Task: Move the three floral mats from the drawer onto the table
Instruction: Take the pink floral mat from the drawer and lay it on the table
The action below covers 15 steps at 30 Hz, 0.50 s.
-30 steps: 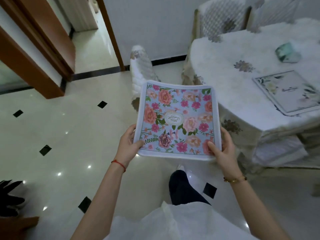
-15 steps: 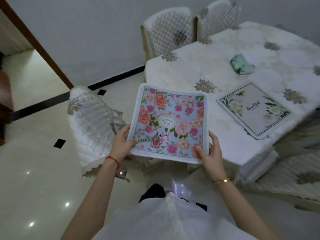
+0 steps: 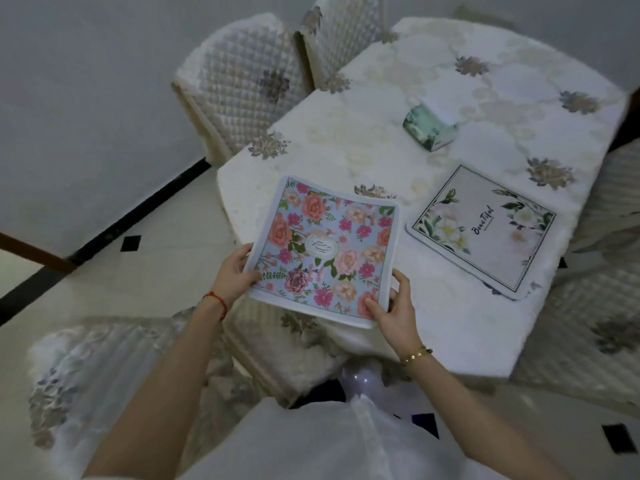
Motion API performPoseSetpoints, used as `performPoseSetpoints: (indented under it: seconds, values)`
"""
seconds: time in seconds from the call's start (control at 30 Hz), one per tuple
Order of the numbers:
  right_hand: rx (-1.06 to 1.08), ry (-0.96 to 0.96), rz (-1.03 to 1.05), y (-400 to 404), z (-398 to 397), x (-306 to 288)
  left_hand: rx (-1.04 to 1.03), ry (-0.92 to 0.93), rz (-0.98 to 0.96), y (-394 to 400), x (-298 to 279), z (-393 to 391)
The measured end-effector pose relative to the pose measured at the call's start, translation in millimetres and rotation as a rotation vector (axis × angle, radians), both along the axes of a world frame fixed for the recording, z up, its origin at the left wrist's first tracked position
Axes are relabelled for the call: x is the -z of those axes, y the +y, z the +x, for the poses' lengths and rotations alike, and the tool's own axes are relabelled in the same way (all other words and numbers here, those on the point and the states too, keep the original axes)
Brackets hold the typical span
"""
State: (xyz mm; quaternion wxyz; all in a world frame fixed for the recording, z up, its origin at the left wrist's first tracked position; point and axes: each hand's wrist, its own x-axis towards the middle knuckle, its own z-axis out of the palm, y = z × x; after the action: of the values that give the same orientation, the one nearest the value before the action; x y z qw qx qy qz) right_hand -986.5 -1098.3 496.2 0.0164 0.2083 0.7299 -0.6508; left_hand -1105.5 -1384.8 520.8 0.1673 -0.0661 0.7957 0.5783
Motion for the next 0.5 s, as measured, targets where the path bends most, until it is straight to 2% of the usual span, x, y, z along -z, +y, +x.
performPoseSetpoints:
  seconds: [0.23,0.5]
  values:
    - [0.141,-0.060,-0.033,-39,-47,18,0.250,-0.099,-0.039,-15,27,-112]
    - [0.226,-0.154,-0.018,-65,-54,36,0.402,-0.167,-0.021,-21,52,-165]
